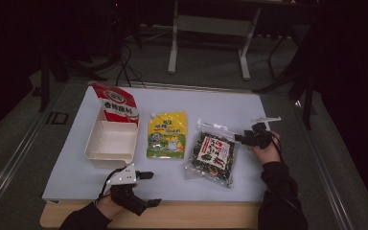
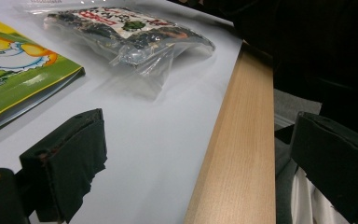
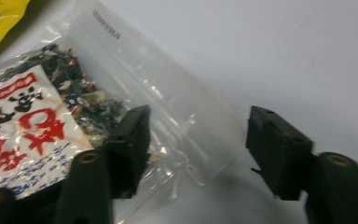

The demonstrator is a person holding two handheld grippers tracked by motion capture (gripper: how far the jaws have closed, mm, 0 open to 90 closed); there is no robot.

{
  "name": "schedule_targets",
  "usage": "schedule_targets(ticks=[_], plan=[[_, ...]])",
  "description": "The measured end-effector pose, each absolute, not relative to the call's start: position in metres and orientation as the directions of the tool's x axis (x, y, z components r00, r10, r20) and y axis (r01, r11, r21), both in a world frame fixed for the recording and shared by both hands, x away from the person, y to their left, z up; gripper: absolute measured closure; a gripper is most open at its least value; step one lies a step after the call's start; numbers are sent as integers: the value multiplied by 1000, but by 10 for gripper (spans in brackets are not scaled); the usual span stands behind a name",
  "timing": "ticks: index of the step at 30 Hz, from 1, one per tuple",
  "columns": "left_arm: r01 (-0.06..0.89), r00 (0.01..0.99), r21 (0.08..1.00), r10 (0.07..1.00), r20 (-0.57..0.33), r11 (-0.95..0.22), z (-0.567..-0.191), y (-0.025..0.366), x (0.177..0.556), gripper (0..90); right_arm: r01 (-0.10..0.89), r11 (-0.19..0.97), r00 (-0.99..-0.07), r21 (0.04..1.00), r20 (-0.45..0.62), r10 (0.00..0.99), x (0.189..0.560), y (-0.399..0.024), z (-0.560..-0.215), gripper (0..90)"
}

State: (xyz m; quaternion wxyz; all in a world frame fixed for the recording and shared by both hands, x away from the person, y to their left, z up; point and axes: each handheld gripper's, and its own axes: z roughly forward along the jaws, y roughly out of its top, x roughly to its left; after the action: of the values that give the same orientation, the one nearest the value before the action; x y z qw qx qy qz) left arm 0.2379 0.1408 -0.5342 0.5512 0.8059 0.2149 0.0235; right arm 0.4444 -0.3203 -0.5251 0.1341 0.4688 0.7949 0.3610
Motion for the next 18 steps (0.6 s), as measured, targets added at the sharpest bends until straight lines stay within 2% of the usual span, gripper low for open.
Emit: schedule_targets(ticks=[7,8,11,15,16,18], plan=[[321,907,899,371,-200,-298,-534,141,238,46,681,314,-537,661,159,829,448,-318,-532,492],[321,907,899,371,-201,-297,-534,141,238,46,675,329,-544,660,144,827,446,-316,-530,583],[321,907,899,371,-202,-297,-534,141,238,46,664,364,-558,653,108,823,445,-316,-525,766],[321,907,899,370,-202,-297,-534,141,238,46,657,397,-568,641,74,820,444,-312,-522,832],[321,907,899,371,-202,-296,-533,141,238,46,656,399,-569,641,72,819,444,-312,-522,879],[320,906,900,373,-199,-295,-533,141,238,46,650,413,-574,638,57,817,444,-311,-520,889]])
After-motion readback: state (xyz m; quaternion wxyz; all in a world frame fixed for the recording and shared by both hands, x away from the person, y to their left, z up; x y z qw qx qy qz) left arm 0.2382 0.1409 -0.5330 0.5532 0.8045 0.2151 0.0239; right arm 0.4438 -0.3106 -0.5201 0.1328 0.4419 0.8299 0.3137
